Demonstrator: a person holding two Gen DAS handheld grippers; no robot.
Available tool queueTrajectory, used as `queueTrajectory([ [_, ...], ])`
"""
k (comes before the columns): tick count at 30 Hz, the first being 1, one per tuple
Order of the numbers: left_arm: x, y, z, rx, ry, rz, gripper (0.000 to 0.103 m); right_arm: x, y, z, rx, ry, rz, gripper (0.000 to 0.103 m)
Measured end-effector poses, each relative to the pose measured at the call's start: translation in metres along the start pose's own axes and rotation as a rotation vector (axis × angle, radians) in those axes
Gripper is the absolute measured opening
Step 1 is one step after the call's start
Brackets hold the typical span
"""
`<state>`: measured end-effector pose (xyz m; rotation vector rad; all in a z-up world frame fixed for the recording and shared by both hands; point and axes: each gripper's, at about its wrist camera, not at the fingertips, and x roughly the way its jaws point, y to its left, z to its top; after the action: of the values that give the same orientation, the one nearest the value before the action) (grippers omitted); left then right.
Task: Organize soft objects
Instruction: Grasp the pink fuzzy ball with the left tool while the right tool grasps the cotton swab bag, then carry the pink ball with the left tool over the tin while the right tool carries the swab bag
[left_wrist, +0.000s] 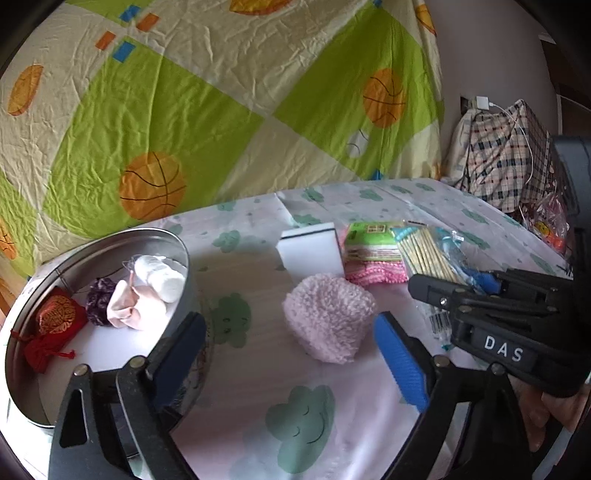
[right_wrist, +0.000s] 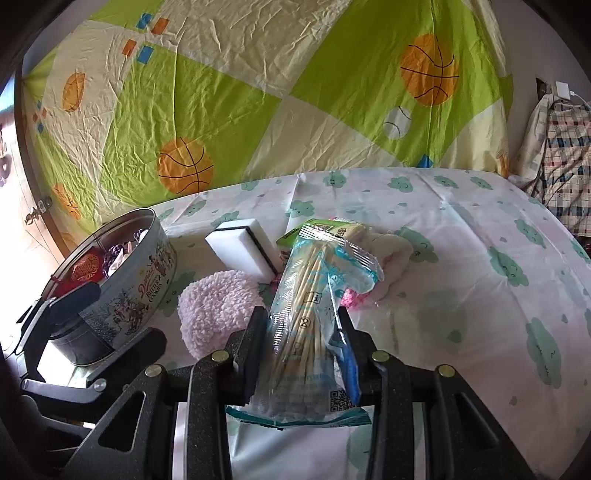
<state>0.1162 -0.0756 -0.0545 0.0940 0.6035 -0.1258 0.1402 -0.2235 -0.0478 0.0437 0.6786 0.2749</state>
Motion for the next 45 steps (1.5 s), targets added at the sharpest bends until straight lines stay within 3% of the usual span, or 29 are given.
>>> queueTrajectory([
  [6, 0.033, -0.006, 0.007, 0.009, 0.130, -0.062, 0.087, -0.003, -0.009, 0.001, 0.028, -0.025, 0.003, 0.039],
  [15, 0.059, -0.022, 0.013, 0.061, 0.181, -0.039, 0.088, -0.008, -0.013, 0.001, 0.049, -0.057, 0.018, 0.039],
  [20, 0.070, -0.019, 0.013, 0.047, 0.233, -0.086, 0.088, -0.007, -0.013, 0.000, 0.045, -0.053, 0.027, 0.037],
  [25, 0.066, -0.023, 0.012, 0.065, 0.221, -0.141, 0.042, -0.006, -0.013, 0.000, 0.040, -0.050, 0.019, 0.036],
  [29, 0.060, -0.028, 0.014, 0.089, 0.184, -0.110, 0.027, -0.001, -0.014, 0.000, 0.050, -0.022, 0.012, 0.036],
  [35, 0.046, -0.007, 0.015, 0.001, 0.112, -0.077, 0.026, 0.014, -0.019, 0.000, 0.070, 0.050, 0.013, 0.036],
  [41, 0.030, 0.002, 0.015, -0.037, 0.026, -0.033, 0.026, 0.028, -0.007, -0.001, 0.004, 0.122, -0.011, 0.036],
  [45, 0.027, 0.005, 0.014, -0.042, 0.013, -0.044, 0.026, 0.044, 0.000, -0.004, -0.037, 0.207, -0.031, 0.060],
])
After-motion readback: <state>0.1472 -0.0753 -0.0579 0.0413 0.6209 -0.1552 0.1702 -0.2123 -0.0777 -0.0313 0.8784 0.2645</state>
